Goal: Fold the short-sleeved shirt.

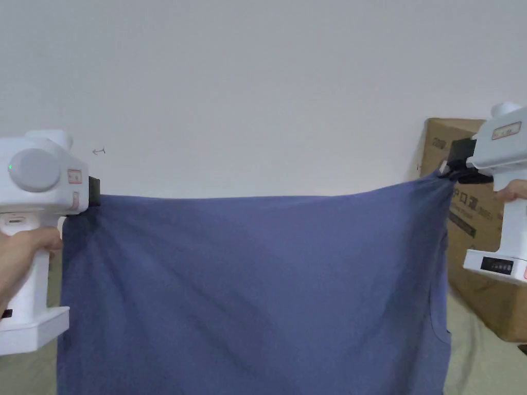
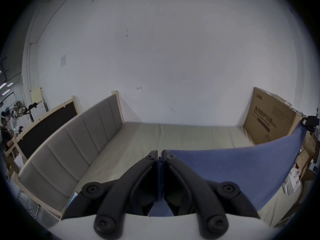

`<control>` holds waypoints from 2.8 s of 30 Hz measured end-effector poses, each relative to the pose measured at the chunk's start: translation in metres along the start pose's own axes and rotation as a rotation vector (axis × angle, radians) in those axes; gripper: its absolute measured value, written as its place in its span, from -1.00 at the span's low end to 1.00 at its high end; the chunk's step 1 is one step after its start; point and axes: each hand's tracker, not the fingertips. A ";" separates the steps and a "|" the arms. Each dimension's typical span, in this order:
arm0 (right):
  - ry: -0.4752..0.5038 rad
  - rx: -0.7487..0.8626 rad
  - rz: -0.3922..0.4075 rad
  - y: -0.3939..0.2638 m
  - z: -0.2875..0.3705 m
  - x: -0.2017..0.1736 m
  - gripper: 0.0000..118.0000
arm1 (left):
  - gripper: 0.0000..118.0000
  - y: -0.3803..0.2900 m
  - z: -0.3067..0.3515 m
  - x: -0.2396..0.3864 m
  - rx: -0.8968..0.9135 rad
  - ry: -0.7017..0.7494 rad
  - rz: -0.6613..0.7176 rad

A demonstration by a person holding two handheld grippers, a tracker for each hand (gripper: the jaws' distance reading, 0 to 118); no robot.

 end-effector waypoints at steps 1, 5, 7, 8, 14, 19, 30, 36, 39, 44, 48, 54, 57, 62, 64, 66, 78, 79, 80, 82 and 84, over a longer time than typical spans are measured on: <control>0.010 0.021 -0.020 0.014 -0.008 0.000 -0.91 | -0.92 0.014 -0.004 -0.002 0.009 0.002 0.004; 0.018 0.077 0.013 0.059 -0.019 -0.026 -0.91 | -0.93 0.065 -0.019 -0.010 0.082 0.024 0.032; 0.020 0.121 0.033 0.081 -0.022 -0.042 -0.91 | -0.93 0.089 -0.026 -0.008 0.129 0.047 0.010; 0.026 0.118 0.035 0.092 -0.025 -0.048 -0.91 | -0.93 0.099 -0.030 -0.008 0.140 0.049 -0.006; 0.018 0.208 0.062 0.154 -0.036 -0.080 -0.91 | -0.93 0.162 -0.053 -0.011 0.223 0.049 0.009; 0.024 0.259 0.053 0.178 -0.033 -0.095 -0.92 | -0.93 0.200 -0.057 -0.017 0.339 0.065 0.039; -0.036 0.044 0.087 0.078 -0.132 -0.046 -0.91 | -0.93 0.088 -0.159 -0.004 0.167 0.103 -0.028; -0.149 -0.250 0.073 -0.061 -0.231 0.022 -0.91 | -0.93 -0.064 -0.256 0.013 -0.178 0.087 -0.044; -0.190 -0.385 -0.008 -0.134 -0.267 0.053 -0.91 | -0.93 -0.138 -0.293 0.024 -0.330 0.101 -0.065; -0.297 -0.576 -0.048 -0.234 -0.300 0.085 -0.91 | -0.93 -0.232 -0.327 0.023 -0.524 0.121 -0.072; -0.308 -0.651 -0.064 -0.285 -0.290 0.108 -0.91 | -0.93 -0.279 -0.312 0.003 -0.556 0.091 -0.007; -0.246 -0.574 -0.127 -0.293 -0.209 0.123 -0.91 | -0.93 -0.299 -0.231 -0.016 -0.501 0.035 -0.072; -0.202 -0.558 -0.101 -0.307 -0.150 0.118 -0.91 | -0.93 -0.311 -0.174 -0.021 -0.466 0.028 -0.088; -0.163 -0.564 -0.079 -0.351 -0.037 0.121 -0.91 | -0.93 -0.341 -0.075 -0.037 -0.428 0.072 -0.198; -0.149 -0.567 -0.097 -0.371 0.010 0.129 -0.91 | -0.93 -0.361 -0.037 -0.050 -0.429 0.065 -0.206; -0.136 -0.561 -0.110 -0.393 0.054 0.128 -0.91 | -0.93 -0.377 -0.007 -0.062 -0.465 0.054 -0.185; -0.233 -0.569 -0.105 -0.456 0.135 0.120 0.27 | 0.36 -0.436 0.068 -0.073 -0.514 0.003 -0.178; -0.237 -0.558 -0.087 -0.455 0.137 0.118 0.54 | 0.74 -0.435 0.067 -0.076 -0.529 -0.007 -0.154; -0.236 -0.540 -0.079 -0.452 0.140 0.118 0.55 | 0.77 -0.434 0.070 -0.078 -0.538 -0.023 -0.114; -0.238 -0.499 -0.064 -0.444 0.149 0.113 0.55 | 0.74 -0.429 0.082 -0.081 -0.492 -0.064 -0.041; -0.238 -0.477 -0.036 -0.437 0.158 0.106 0.53 | 0.70 -0.424 0.094 -0.082 -0.492 -0.069 -0.013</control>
